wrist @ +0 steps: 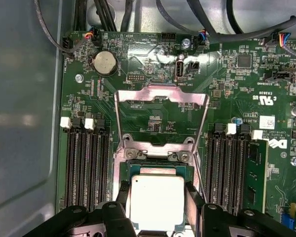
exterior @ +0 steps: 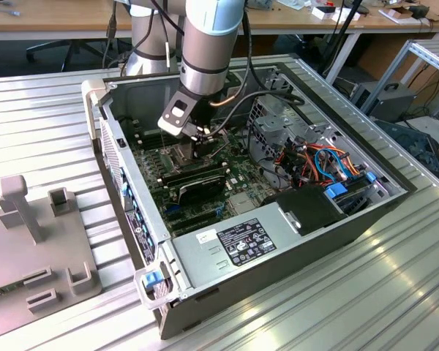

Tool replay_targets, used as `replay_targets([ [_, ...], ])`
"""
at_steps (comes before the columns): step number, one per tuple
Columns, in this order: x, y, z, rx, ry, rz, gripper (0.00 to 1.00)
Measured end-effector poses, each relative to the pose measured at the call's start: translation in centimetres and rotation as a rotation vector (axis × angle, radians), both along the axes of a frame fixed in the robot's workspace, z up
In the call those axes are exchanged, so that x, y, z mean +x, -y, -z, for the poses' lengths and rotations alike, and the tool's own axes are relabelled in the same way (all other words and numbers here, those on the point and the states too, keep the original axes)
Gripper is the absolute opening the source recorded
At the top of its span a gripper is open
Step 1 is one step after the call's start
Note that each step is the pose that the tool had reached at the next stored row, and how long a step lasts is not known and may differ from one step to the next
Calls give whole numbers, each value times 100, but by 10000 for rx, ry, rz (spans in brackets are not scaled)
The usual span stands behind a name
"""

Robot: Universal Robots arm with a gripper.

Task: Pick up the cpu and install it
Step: 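Place the cpu into insertion slot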

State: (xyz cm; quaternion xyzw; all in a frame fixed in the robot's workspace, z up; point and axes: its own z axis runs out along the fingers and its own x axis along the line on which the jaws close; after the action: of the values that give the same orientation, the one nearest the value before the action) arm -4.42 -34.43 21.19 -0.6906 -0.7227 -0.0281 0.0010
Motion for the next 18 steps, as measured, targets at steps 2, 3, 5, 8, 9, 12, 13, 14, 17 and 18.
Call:
replay_targets([
  [2, -4, 0, 4, -1, -1, 0, 53],
  [3, -4, 0, 5, 0, -1, -2, 53],
  [5, -5, 0, 5, 0, 0, -1, 53],
  [8, -13, -1, 15, 3, 1, 0, 53],
  [9, -16, -1, 20, 2, 1, 0, 53],
  [12, -19, 0, 35, -2, -1, -2, 53],
  [13, -19, 0, 39, 1, 0, -1, 53],
  [14, -19, 0, 42, 0, 0, -1, 53],
  [17, -20, 0, 46, -2, -2, -1, 53],
  [18, -20, 0, 47, 0, 0, -1, 53],
])
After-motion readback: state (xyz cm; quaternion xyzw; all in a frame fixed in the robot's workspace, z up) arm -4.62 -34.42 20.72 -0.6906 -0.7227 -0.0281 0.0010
